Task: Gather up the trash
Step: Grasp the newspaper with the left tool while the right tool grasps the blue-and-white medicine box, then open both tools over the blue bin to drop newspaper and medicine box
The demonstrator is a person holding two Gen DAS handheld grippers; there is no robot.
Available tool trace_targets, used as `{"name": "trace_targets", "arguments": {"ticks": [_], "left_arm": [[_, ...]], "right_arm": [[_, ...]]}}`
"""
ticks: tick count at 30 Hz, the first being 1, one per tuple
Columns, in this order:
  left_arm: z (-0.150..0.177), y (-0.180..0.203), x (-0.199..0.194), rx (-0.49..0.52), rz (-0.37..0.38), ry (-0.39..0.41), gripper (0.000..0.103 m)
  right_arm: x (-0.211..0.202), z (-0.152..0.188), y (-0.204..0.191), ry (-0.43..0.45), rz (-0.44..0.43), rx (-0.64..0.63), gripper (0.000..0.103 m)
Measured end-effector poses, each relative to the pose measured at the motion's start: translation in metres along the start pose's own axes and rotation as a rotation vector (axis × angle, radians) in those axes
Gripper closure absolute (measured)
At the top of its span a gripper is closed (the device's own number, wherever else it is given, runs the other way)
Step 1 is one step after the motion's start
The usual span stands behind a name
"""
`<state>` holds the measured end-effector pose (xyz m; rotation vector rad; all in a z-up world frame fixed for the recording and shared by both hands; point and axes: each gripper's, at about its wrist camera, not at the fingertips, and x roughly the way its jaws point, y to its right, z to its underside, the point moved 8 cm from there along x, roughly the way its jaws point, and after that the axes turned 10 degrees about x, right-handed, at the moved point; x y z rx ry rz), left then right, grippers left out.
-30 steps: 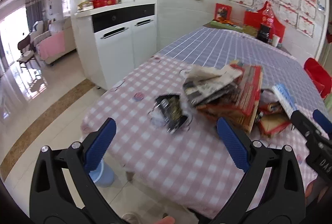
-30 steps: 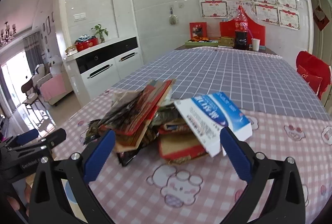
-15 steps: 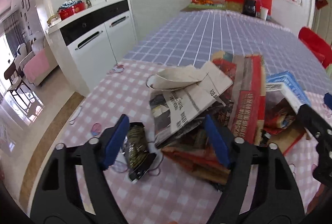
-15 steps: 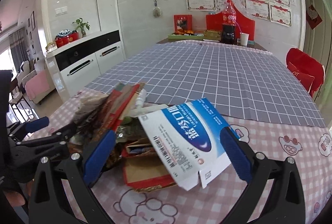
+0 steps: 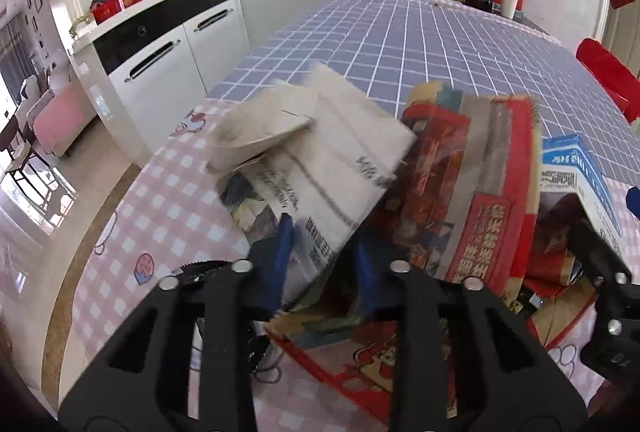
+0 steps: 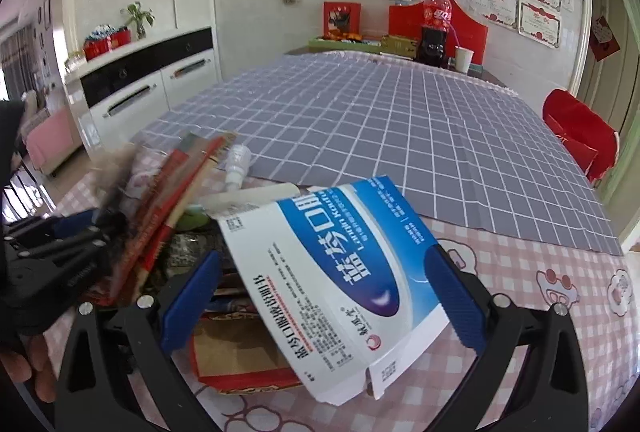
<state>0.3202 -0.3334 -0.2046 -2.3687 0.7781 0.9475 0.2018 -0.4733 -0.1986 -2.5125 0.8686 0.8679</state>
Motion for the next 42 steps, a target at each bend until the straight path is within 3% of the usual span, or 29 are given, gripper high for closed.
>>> {"name": "trace_targets", "arguments": {"ticks": [5, 7, 8, 9, 10, 13, 14, 21, 26, 33, 38, 42], "left_arm": [[-0.009, -0.008, -0.024, -0.069, 0.014, 0.101, 0.091], [-0.011, -0.011, -0.035, -0.096, 0.026, 0.138, 0.094], [-0.012, -0.012, -0.04, -0.116, 0.048, 0.15, 0.095], [-0.012, -0.013, -0.043, -0.124, 0.063, 0.155, 0.095], [-0.012, -0.012, -0.046, -0.132, 0.073, 0.163, 0.095], [-0.01, -0.011, -0.062, -0.146, 0.084, 0.195, 0.095], [-0.01, -0.011, -0.067, -0.152, 0.092, 0.206, 0.095], [-0.013, -0.006, -0.105, -0.177, 0.139, 0.294, 0.095], [-0.017, -0.004, -0.141, -0.186, 0.168, 0.376, 0.095], [-0.002, -0.016, -0.195, -0.205, 0.168, 0.455, 0.095], [0.024, -0.048, -0.226, -0.249, 0.124, 0.482, 0.095], [0.06, -0.094, -0.247, -0.318, 0.051, 0.477, 0.095]], "right_arm": [[0.007, -0.006, 0.003, 0.015, 0.055, -0.012, 0.006], [0.008, -0.005, 0.002, 0.016, 0.05, -0.009, 0.02], [0.008, -0.006, 0.002, 0.017, 0.052, -0.014, 0.039], [0.009, -0.007, 0.002, 0.013, 0.052, -0.013, 0.046], [0.009, -0.008, 0.004, 0.011, 0.054, -0.008, 0.047], [0.006, -0.011, 0.009, 0.032, 0.058, -0.011, 0.062], [0.002, -0.014, 0.012, 0.052, 0.061, -0.011, 0.073], [-0.039, -0.033, 0.036, 0.192, 0.064, 0.032, 0.096], [-0.086, -0.051, 0.053, 0.303, 0.043, 0.075, 0.097], [-0.157, -0.062, 0.021, 0.405, -0.072, 0.039, 0.097], [-0.196, -0.06, -0.035, 0.397, -0.25, 0.002, 0.097], [-0.213, -0.041, -0.105, 0.324, -0.425, -0.055, 0.097]]}}
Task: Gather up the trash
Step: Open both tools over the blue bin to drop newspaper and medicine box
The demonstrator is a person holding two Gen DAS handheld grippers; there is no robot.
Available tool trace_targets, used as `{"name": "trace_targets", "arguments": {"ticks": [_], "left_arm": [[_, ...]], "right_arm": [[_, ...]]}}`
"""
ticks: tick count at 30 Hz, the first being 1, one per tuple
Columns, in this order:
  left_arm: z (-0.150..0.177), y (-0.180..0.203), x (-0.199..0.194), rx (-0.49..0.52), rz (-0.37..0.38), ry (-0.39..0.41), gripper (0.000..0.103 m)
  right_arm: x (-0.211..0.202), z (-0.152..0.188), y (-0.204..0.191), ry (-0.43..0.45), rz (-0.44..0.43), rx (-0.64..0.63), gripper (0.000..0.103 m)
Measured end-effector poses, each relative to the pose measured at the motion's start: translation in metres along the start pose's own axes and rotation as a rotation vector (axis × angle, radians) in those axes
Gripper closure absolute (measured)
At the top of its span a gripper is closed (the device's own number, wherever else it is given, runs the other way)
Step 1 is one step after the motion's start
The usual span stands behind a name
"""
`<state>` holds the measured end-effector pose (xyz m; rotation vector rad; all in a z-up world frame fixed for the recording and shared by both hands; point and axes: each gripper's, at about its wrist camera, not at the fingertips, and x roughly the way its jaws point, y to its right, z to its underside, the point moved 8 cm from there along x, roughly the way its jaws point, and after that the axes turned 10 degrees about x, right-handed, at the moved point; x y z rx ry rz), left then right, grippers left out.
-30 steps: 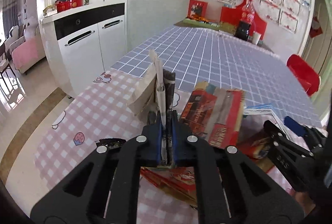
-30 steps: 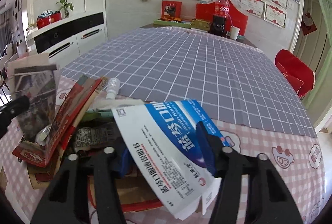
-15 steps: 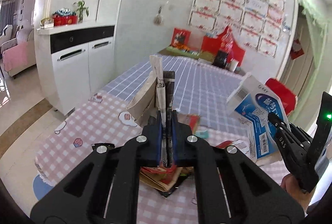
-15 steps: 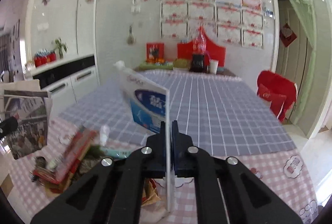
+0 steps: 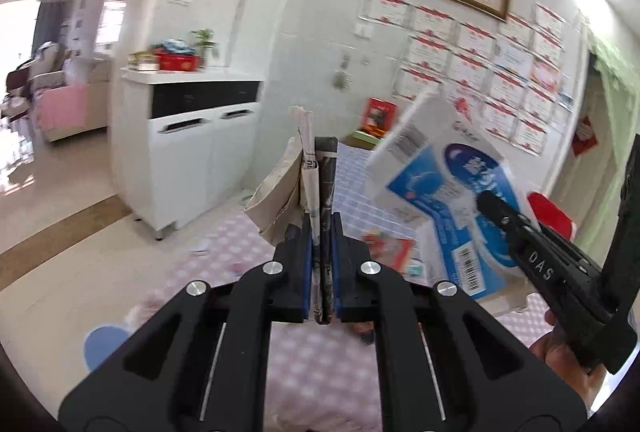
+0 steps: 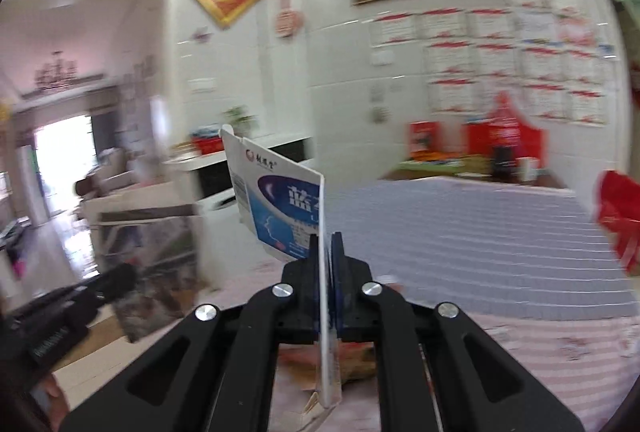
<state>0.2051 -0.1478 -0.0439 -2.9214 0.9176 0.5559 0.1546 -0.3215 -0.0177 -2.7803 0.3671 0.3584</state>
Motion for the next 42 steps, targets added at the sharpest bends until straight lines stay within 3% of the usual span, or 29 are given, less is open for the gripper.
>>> {"name": "trace_targets", "arguments": {"ticks": [7, 11, 16, 21, 27, 34, 36, 37, 38, 39, 42], "left_arm": [[0.03, -0.102, -0.041, -0.1, -0.188, -0.039, 0.095], [0.058, -0.163, -0.05, -0.171, -0.295, -0.084, 0.095], [0.117, -0.246, -0.048, -0.293, -0.406, -0.192, 0.095], [0.193, -0.314, -0.026, -0.409, -0.485, -0.344, 0.095], [0.268, -0.36, 0.011, -0.494, -0.504, -0.506, 0.095], [0.298, -0.392, 0.05, -0.514, -0.496, -0.566, 0.093], [0.292, -0.399, 0.06, -0.509, -0.501, -0.566, 0.087], [0.29, -0.403, 0.065, -0.502, -0.511, -0.575, 0.069], [0.291, -0.407, 0.066, -0.497, -0.532, -0.585, 0.04], [0.292, -0.412, 0.065, -0.489, -0.571, -0.586, 0.034], [0.299, -0.416, 0.066, -0.49, -0.583, -0.615, 0.033]], "right_arm": [[0.038, 0.059, -0.148, -0.183, -0.261, -0.089, 0.097], [0.062, 0.098, -0.216, -0.279, -0.355, -0.154, 0.097], [0.103, 0.165, -0.28, -0.438, -0.442, -0.205, 0.097], [0.152, 0.231, -0.316, -0.573, -0.458, -0.253, 0.097], [0.214, 0.315, -0.336, -0.699, -0.409, -0.343, 0.097], [0.259, 0.358, -0.338, -0.75, -0.361, -0.326, 0.097], [0.264, 0.361, -0.34, -0.747, -0.357, -0.322, 0.097], [0.271, 0.363, -0.343, -0.749, -0.352, -0.317, 0.097], [0.273, 0.367, -0.344, -0.753, -0.35, -0.312, 0.097], [0.275, 0.371, -0.343, -0.758, -0.348, -0.309, 0.097], [0.283, 0.378, -0.344, -0.769, -0.345, -0.311, 0.097]]}}
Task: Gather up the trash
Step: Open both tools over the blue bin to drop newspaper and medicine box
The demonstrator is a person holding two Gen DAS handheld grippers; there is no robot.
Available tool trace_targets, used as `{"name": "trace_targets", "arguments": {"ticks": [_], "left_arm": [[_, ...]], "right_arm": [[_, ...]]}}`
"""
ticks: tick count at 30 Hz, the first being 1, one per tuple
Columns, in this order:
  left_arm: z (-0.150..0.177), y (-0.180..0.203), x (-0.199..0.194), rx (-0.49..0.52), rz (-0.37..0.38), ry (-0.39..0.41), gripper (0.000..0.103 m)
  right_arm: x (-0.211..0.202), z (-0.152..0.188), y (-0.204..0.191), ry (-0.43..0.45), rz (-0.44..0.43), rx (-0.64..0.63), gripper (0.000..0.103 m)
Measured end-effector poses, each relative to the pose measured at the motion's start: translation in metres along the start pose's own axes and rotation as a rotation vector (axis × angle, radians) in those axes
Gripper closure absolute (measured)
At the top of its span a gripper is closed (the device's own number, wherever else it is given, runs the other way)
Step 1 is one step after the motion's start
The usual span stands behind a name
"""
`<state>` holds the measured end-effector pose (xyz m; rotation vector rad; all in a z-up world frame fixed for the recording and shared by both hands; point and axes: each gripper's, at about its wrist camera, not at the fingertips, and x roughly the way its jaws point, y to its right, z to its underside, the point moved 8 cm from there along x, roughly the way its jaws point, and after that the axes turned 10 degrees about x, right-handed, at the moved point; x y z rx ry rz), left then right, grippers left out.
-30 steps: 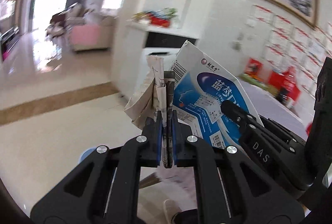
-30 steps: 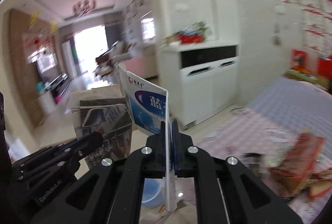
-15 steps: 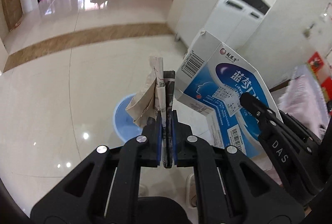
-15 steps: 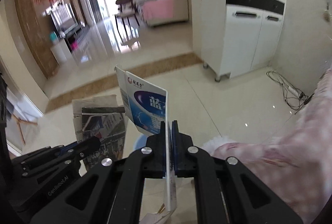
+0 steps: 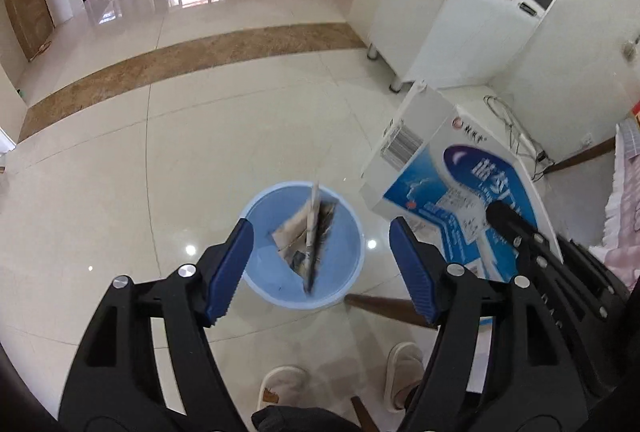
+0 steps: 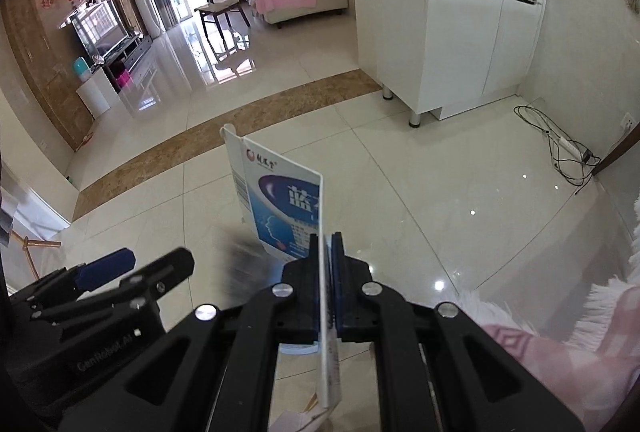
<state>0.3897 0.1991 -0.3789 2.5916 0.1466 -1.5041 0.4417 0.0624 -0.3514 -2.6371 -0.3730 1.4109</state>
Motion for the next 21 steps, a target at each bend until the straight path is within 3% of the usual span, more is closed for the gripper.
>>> {"name": "trace_targets", "arguments": {"ticks": [10, 21], "left_arm": [[0.011, -0.014, -0.002, -0.023, -0.015, -0.027, 0.033], [0.007, -0.041, -0.012, -0.112, -0.036, 0.004, 0.033]], "right_arm": [[0.019, 0.01, -0.018, -0.029, -0.015, -0.02, 0.097], [0.029, 0.0, -0.04, -0.016, -0.06, -0.017, 0.094]]}}
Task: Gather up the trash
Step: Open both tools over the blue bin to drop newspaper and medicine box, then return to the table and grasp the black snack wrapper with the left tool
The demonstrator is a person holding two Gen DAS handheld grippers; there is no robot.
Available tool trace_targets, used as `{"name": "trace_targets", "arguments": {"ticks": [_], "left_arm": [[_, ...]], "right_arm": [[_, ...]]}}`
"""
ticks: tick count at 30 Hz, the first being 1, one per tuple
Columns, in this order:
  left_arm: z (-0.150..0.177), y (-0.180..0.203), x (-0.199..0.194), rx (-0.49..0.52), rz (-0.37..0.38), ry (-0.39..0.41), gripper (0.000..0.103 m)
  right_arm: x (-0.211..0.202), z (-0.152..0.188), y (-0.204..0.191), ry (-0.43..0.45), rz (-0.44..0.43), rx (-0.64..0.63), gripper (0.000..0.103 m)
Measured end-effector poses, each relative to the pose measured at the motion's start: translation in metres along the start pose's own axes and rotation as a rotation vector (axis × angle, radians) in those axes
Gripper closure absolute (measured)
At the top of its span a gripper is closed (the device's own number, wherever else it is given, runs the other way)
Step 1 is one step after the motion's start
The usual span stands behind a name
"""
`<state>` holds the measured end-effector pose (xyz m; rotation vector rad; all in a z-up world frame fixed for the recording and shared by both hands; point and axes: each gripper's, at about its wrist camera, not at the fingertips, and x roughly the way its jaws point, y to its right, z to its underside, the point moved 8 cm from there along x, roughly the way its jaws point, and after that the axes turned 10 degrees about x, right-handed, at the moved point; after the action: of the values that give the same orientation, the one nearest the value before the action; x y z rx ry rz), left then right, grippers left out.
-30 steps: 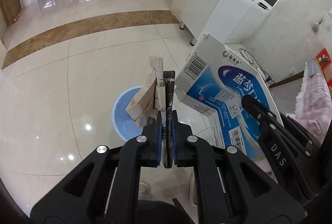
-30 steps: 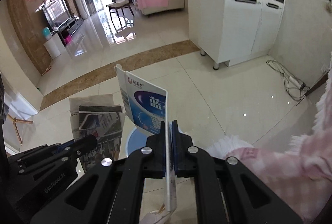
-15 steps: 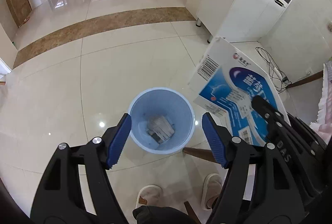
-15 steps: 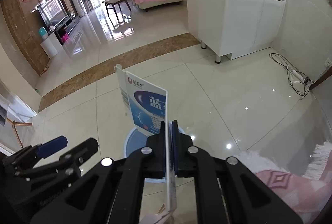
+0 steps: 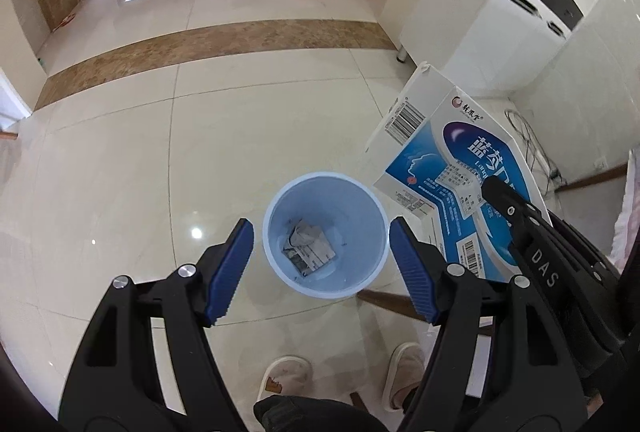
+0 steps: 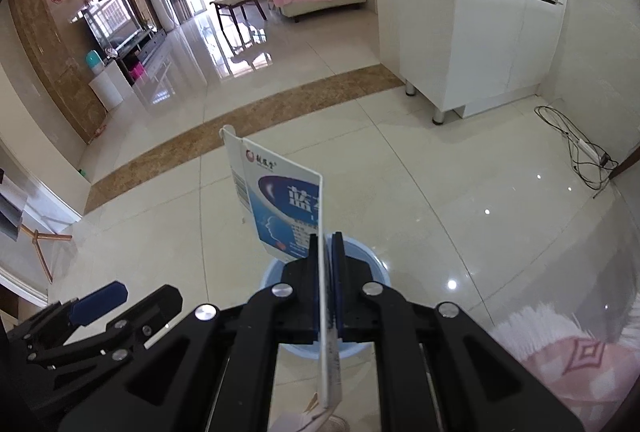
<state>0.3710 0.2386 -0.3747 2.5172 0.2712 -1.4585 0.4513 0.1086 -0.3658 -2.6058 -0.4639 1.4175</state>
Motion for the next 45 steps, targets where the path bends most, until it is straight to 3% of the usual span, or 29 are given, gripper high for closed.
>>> {"name": "trace_targets", "arguments": {"ticks": [2, 3, 5, 11, 15, 26, 35, 45], "left_arm": [[-0.005, -0.006, -0.005, -0.024, -0.013, 0.025, 0.028], [-0.007, -0.009, -0.006, -0.028, -0.02, 0.029, 0.028], [-0.009, -0.012, -0.009, -0.026, -0.031, 0.029, 0.028], [-0.012, -0.005, -0.028, -0.016, -0.025, 0.057, 0.028], [-0.019, 0.006, -0.056, 0.012, -0.026, 0.11, 0.028], [-0.024, 0.075, -0.168, 0.106, 0.071, 0.311, 0.027], [0.021, 0.182, -0.248, 0.294, 0.218, 0.405, 0.025], [0.091, 0.313, -0.273, 0.541, 0.354, 0.372, 0.025]], "right_arm": [[-0.002, -0.008, -0.007, 0.041, -0.035, 0.009, 0.089], [-0.002, -0.013, -0.009, 0.062, -0.044, 0.014, 0.067], [0.0, -0.015, -0.008, 0.055, -0.047, 0.022, 0.051], [-0.019, -0.015, -0.01, 0.063, -0.061, 0.029, 0.051], [-0.052, -0.017, -0.007, 0.112, -0.045, 0.033, 0.047], [-0.208, -0.029, 0.031, 0.341, -0.013, 0.081, 0.039], [-0.343, 0.005, 0.114, 0.519, 0.125, 0.183, 0.034], [-0.43, 0.078, 0.242, 0.598, 0.315, 0.365, 0.033]]}}
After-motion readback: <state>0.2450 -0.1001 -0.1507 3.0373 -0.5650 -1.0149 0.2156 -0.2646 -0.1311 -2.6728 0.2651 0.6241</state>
